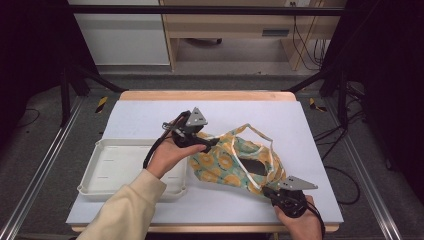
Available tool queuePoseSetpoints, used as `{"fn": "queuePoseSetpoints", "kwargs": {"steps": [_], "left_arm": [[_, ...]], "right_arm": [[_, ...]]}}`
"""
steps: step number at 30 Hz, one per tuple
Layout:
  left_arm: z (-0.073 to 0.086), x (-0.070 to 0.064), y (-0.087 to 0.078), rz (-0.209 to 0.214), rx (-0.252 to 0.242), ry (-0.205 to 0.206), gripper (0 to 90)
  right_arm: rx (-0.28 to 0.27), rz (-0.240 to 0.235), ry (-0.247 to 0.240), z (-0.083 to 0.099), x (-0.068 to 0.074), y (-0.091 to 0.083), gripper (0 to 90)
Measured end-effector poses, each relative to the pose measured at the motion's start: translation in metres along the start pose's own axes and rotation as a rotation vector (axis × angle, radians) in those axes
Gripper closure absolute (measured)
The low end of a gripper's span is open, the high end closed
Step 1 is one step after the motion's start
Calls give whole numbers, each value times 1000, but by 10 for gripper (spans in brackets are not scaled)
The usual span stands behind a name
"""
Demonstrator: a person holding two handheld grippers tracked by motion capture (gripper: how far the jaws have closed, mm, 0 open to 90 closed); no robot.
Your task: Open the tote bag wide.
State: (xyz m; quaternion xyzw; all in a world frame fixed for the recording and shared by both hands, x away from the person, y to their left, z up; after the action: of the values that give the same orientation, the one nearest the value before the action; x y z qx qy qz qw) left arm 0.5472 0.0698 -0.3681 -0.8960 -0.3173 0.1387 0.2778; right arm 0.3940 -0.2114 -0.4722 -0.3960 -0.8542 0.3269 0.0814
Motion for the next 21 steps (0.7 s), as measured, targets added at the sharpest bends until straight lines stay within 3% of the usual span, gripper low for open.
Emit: {"fn": "queuePoseSetpoints", "kwargs": {"steps": [2,7,9,13,16,21], "left_arm": [[-1,3,9,13,28,-13,304],[6,9,29,-28,154,-1,381],[9,11,33,-52,166,-8,461],[15,6,36,-9,202,35,701],[21,3,35,0,227,43,818],[27,1,30,-2,233,53,900]], "right_arm": [[-3,2,10,0,-1,-1,900],[-12,6,-2,2,-3,-2,900],[-14,8,6,2,-3,-2,900],[-19,19,8,2,-5,-3,900],[-24,28,26,2,-6,-4,900],[-24,38,26,3,-8,-5,897]]}}
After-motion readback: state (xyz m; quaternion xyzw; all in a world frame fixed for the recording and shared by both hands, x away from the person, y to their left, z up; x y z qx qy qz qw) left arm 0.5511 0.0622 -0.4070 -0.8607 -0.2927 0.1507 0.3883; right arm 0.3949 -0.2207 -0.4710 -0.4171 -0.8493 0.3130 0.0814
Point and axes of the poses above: each handheld gripper's, and its own axes: y roughly forward along the jaws, z roughly out of its underside, x roughly to its left, the point moved 2 cm from there along y, roughly forward along the jaws, and after that the axes turned 15 degrees about -y, right-handed, at the moved point
